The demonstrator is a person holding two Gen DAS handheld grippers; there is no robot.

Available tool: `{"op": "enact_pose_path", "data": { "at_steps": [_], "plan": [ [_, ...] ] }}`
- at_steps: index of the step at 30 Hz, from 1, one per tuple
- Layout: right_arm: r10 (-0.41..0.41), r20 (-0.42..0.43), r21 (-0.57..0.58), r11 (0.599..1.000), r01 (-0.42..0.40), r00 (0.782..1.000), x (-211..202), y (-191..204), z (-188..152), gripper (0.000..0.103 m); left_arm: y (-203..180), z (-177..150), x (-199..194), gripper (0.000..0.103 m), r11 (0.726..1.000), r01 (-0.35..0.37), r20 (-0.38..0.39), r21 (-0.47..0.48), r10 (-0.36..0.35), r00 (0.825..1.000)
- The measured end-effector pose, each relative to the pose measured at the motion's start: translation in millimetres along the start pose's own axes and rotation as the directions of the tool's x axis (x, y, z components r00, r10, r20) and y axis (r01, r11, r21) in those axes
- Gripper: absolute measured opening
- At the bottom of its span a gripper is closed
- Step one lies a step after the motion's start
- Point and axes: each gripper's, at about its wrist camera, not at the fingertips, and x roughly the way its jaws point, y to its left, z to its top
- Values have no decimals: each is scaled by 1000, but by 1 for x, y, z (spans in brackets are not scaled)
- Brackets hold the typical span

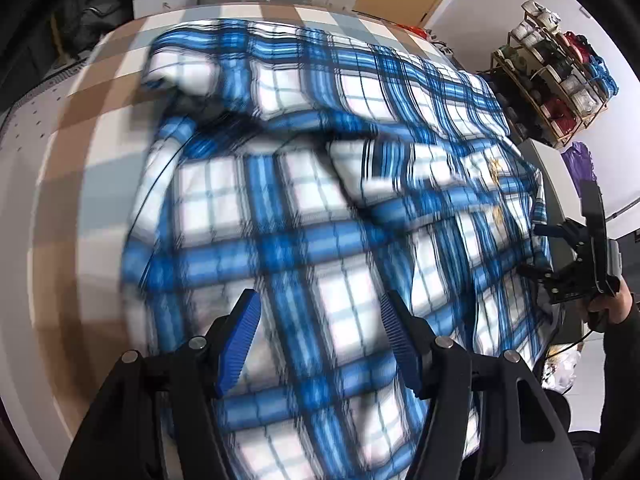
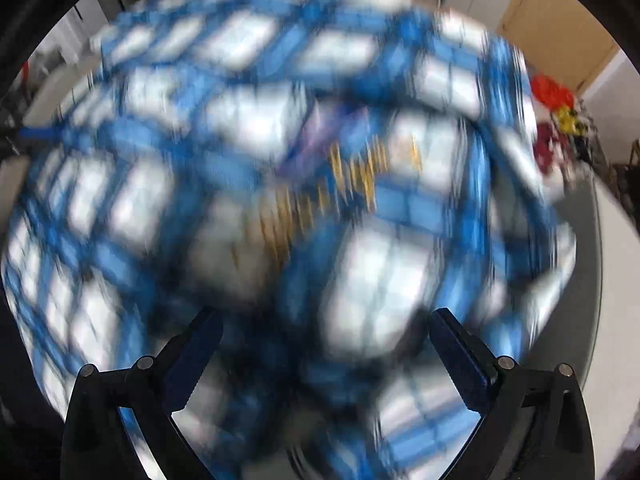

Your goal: Fold large clothes

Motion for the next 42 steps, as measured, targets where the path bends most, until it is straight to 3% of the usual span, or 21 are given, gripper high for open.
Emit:
{"op": "enact_pose_path", "data": {
  "at_steps": [2, 6, 8, 11, 14, 16, 18, 19, 21, 25, 28, 31, 34, 37, 40, 41, 42],
  "plan": [
    [-14, 22, 9, 1000, 14, 1000, -15, -3, -22, 103, -4, -8, -7, 57, 1000, 3, -2, 0, -3, 1000],
    [30, 101, 48, 998, -35, 994, -51, -5, -70, 103, -20, -32, -18, 57, 999, 36, 8, 18, -36, 999],
    [5, 110, 33, 999, -9, 994, -54, 2, -88, 103, -27, -46, -22, 57, 998, 61, 13, 32, -61, 998],
    [-62, 122, 57, 997, 55, 991, -41, -3, -94, 103, -37, -52, -23, 57, 997, 61, 26, 44, -63, 998],
    [-65, 180, 112, 993, 45, 981, -34, -13, -90, 100, -44, -59, -22, 57, 996, 83, 42, 29, -84, 996],
    [-102, 209, 141, 987, 73, 972, -30, -15, -82, 74, -41, -67, -25, 57, 995, 96, 44, 14, -96, 994],
    [-85, 211, 198, 979, 42, 974, -30, -20, -78, 16, -38, -74, -26, 57, 994, 107, 44, -3, -106, 993],
    [-77, 235, 259, 966, 14, 969, -36, -27, -82, 6, -36, -78, -28, 57, 994, 111, 44, -9, -110, 993],
    [-80, 293, 324, 946, -20, 953, -51, -31, -93, 6, -31, -83, -29, 57, 994, 109, 45, -22, -108, 993],
    [-102, 438, 454, 883, -122, 893, -93, -53, -133, 5, -19, -89, -27, 57, 991, 111, 52, -69, -107, 993],
    [-126, 495, 576, 788, -216, 860, -107, -82, -166, 5, -11, -92, -26, 57, 989, 106, 45, -106, -102, 994],
    [-168, 476, 656, 722, -221, 863, -105, -102, -190, 5, -5, -94, -26, 57, 987, 102, 39, -121, -98, 994],
    [-175, 431, 718, 660, -219, 885, -94, -115, -205, 5, -3, -97, -29, 57, 989, 81, 40, -124, -77, 996],
    [-138, 435, 719, 648, -250, 890, -92, -116, -211, 4, -1, -101, -32, 57, 991, 65, 33, -119, -61, 998],
    [-176, 425, 706, 679, -203, 888, -106, -101, -209, 18, 0, -106, -34, 57, 994, 27, 32, -107, -24, 999],
    [-199, 435, 701, 687, -191, 878, -114, -95, -209, 39, 0, -107, -35, 57, 994, 18, 32, -106, -15, 999],
    [-217, 443, 699, 691, -184, 870, -115, -93, -207, 68, 2, -109, -37, 57, 994, 6, 31, -109, -3, 1000]
  ]
}}
